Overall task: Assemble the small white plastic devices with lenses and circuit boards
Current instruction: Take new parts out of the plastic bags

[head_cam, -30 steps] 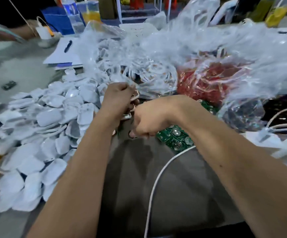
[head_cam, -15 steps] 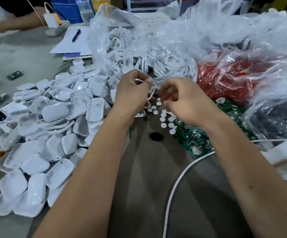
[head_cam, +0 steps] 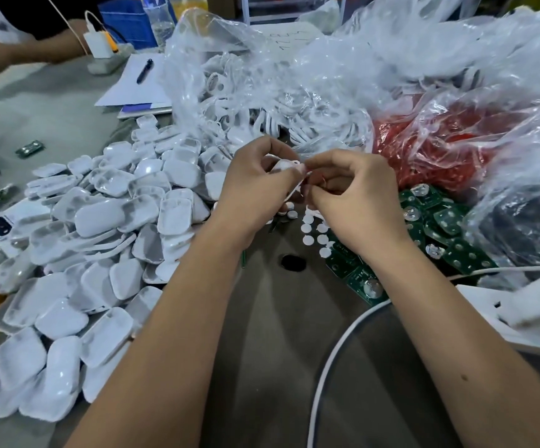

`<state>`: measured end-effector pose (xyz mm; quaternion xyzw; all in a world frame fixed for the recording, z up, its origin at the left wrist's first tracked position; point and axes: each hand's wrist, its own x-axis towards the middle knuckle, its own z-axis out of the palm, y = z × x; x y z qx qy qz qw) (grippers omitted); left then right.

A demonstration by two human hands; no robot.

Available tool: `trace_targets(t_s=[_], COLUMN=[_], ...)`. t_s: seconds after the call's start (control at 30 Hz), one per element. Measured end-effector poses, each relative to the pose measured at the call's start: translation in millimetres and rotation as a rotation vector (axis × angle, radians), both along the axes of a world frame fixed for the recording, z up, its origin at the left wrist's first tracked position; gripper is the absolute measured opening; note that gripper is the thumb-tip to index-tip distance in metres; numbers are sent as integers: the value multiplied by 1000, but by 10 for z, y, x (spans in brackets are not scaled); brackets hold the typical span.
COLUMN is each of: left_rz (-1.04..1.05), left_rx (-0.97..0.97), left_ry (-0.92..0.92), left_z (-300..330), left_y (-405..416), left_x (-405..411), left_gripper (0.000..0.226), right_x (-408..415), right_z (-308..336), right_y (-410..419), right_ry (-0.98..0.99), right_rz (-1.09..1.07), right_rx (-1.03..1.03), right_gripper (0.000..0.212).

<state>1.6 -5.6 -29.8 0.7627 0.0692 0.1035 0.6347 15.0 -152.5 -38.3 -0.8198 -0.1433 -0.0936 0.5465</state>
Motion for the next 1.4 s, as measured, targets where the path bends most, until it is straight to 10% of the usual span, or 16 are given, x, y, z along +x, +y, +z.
trace_targets(t_s=[1.03, 1.4], left_rz=[-15, -68], left_rx=[-122, -579], left_ry=[-126, 29], left_z=[-14, 98], left_y=[157, -38], left_x=[-3, 10], left_gripper=[19, 29], right_x=[-7, 19], right_z=[-37, 96], right_y=[24, -73], right_ry=[-309, 471], right_rz=[76, 208], right_rx=[-7, 900], right_gripper=[9, 13])
